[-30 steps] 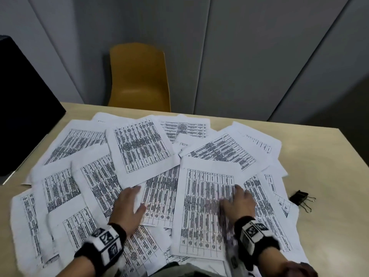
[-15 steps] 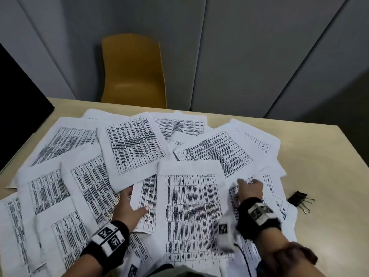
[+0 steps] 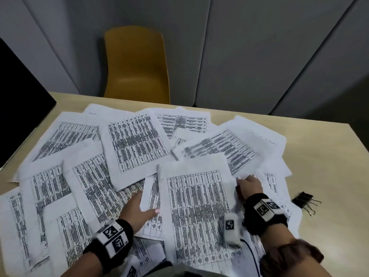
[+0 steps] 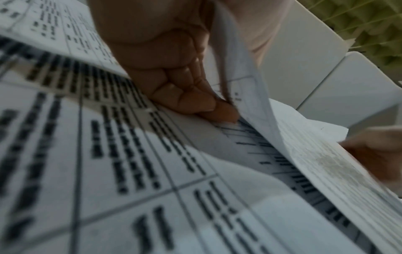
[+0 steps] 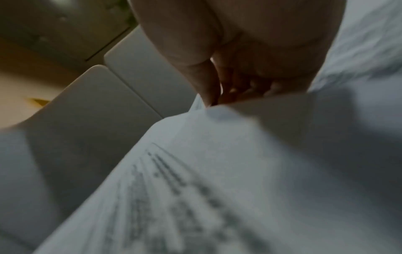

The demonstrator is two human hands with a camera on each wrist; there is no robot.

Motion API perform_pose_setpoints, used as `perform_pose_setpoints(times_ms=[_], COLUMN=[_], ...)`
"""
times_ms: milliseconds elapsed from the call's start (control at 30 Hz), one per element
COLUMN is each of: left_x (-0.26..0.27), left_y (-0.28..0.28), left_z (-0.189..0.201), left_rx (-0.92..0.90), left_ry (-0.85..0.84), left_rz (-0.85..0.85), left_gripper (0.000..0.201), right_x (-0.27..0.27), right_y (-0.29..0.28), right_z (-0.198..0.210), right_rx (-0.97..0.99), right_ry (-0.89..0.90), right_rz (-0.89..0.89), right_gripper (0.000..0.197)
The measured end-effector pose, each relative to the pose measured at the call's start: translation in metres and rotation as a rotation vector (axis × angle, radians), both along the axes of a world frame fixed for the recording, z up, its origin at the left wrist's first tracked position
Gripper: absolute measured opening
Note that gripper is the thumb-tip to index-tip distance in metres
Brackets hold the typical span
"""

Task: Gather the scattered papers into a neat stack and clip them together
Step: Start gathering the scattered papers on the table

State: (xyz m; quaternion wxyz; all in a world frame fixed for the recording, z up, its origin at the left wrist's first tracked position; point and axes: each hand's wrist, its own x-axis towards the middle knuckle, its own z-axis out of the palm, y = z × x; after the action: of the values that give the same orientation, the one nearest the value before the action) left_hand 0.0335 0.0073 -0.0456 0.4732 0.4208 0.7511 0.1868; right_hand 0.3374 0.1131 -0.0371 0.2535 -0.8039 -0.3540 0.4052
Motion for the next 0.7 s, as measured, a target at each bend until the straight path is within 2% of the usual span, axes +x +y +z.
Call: perform_pose_setpoints(times_ms=[133,233,300,333,367,400,500,533,600,700], left_x=[0.002,0.008,0.011,0.011,0.008,0.004,-0.020,-0.028,-0.048,-0.066], left_y=[-0.001,-0.002,-0.002,0.000,0.001,0.003,0.014,0.020,0.036,0.056], left_z=[0.013,0.021,0.022,0.022,0.019,0.020,0.024,0.029,0.029,0.024], left_rx=[0.052,0.038,0.036,0.038,0.056,0.082,0.207,0.248,0.227,0.004], left_ry=[-0.070,-0.175,-0.173,-0.127,-0.078,0.005,0.242,0.267,0.327,0.421], left_rz=[0.041,0.172,0.156,0.127,0.115,0.128,0.250,0.304,0.397,0.413], left_gripper=[0.046,0.048,0.036,0.026,0.024,0.027,0.015,0.019,0.046,0.080], right_x=[0.025,0.026,0.012,0.004,-0.005,-0.012,-0.022,-0.022,-0.021,-0.020], right_y=[-0.030,-0.052,-0.063,-0.067,-0.072,-0.076,-0.082,-0.082,-0.082,-0.081], right_z=[-0.003,-0.002,0.007,0.009,0.012,0.010,0.005,0.001,-0.001,-0.006], right_rx=[-0.042,-0.064,-0.073,-0.042,0.003,0.033,0.070,0.069,0.094,0.086], right_ry=[-0.037,0.178,0.339,0.360,0.347,0.316,0.232,0.217,0.196,0.164], right_rz=[0.216,0.170,0.165,0.197,0.222,0.230,0.200,0.199,0.199,0.205], right_gripper=[0.034,0.022,0.037,0.043,0.046,0.039,0.013,0.009,0.013,0.020])
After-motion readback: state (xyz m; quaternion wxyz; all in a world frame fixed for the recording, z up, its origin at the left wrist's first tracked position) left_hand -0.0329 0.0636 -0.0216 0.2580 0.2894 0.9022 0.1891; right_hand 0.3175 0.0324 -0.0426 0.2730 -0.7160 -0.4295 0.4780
